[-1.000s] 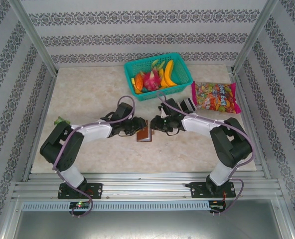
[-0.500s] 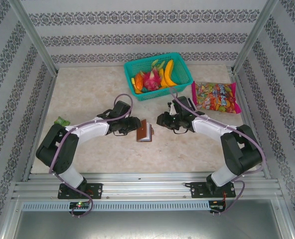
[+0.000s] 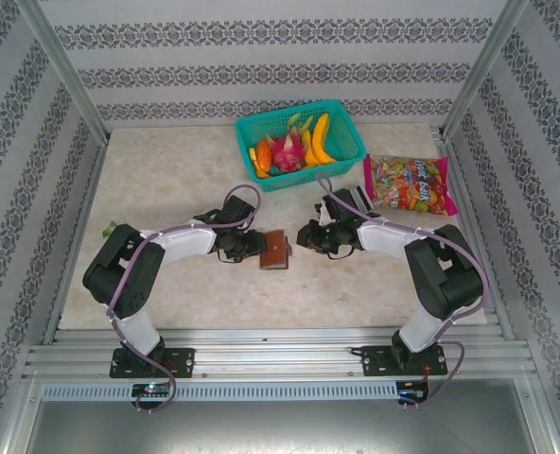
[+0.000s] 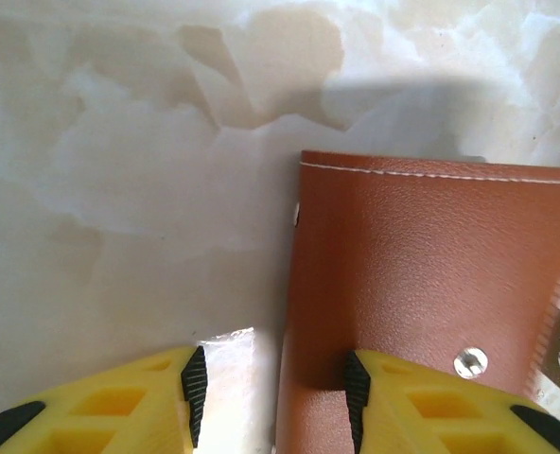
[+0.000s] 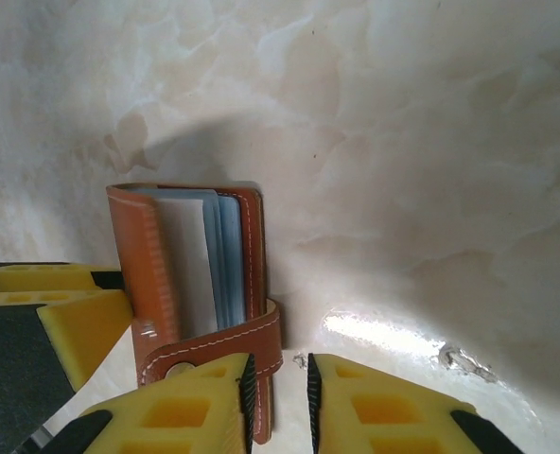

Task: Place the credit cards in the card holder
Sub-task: Close the button on the card holder.

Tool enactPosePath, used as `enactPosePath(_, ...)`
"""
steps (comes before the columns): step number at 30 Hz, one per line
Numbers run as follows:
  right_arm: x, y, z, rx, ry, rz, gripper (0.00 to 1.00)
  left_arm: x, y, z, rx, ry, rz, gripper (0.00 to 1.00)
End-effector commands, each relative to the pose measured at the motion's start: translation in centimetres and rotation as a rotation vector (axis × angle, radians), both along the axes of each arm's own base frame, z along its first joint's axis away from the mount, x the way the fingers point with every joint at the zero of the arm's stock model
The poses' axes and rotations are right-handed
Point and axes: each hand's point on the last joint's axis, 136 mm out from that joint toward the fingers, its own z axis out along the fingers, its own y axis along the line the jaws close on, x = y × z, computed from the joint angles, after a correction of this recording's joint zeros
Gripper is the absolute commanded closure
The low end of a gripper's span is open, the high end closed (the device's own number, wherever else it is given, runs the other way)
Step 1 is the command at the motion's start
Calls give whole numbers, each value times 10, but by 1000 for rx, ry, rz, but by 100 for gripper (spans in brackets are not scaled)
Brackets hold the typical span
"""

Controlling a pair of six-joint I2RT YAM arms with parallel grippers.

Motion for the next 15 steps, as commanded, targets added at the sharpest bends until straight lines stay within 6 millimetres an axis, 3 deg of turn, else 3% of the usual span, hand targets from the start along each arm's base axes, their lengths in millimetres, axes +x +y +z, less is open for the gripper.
enactPosePath(1,-6,9,-5,20,9,41,78,-8,-2,-9,44,27,-41,54)
enactPosePath(15,-4,31,1,73,4,96,83,-15,-3,-23,91,39,-37,56)
